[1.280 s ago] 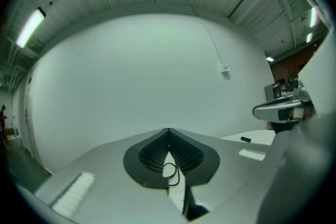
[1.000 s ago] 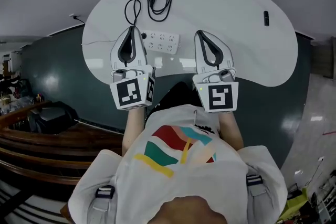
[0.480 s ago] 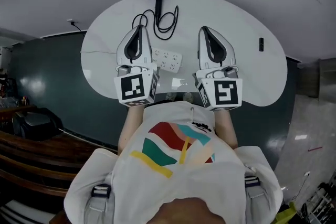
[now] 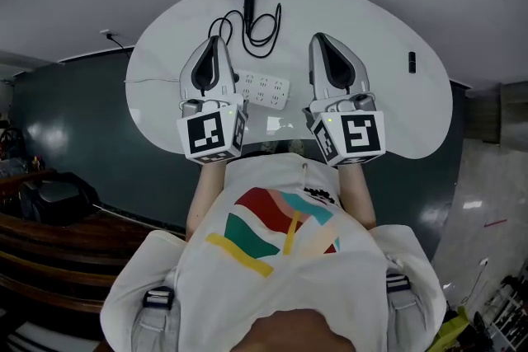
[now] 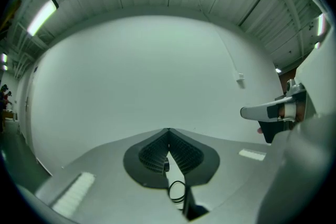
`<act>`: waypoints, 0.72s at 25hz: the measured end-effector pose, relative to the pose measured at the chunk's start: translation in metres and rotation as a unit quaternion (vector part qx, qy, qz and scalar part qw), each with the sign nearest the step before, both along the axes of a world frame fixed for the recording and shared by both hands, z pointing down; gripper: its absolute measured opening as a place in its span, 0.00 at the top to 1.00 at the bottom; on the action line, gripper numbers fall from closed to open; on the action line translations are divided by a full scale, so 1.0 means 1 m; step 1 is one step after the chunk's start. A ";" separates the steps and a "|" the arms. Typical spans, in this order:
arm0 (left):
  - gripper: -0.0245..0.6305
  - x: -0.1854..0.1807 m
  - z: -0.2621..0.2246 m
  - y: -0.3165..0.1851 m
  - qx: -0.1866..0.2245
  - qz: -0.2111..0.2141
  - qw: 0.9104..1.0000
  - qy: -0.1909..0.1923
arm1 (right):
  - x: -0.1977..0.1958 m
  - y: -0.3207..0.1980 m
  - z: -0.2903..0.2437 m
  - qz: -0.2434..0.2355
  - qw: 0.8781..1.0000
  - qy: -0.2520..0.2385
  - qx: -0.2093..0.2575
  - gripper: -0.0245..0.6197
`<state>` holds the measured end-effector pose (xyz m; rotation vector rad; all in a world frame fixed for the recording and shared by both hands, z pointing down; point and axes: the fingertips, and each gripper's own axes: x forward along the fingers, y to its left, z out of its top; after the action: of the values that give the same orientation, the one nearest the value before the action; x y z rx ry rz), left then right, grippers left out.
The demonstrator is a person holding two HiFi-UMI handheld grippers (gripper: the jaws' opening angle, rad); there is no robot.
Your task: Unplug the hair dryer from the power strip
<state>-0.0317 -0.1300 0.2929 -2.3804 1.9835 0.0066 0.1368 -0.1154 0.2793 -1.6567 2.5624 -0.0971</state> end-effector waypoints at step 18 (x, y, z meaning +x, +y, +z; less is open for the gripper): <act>0.92 -0.065 0.060 0.023 -0.096 -0.031 0.995 0.009 | -0.103 0.025 0.226 -0.339 0.826 0.325 -0.311 0.75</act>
<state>-0.0962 -0.1075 0.3529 -2.4356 2.1566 -0.1739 0.0341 -0.0905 0.5049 -0.8250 3.8734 -0.5511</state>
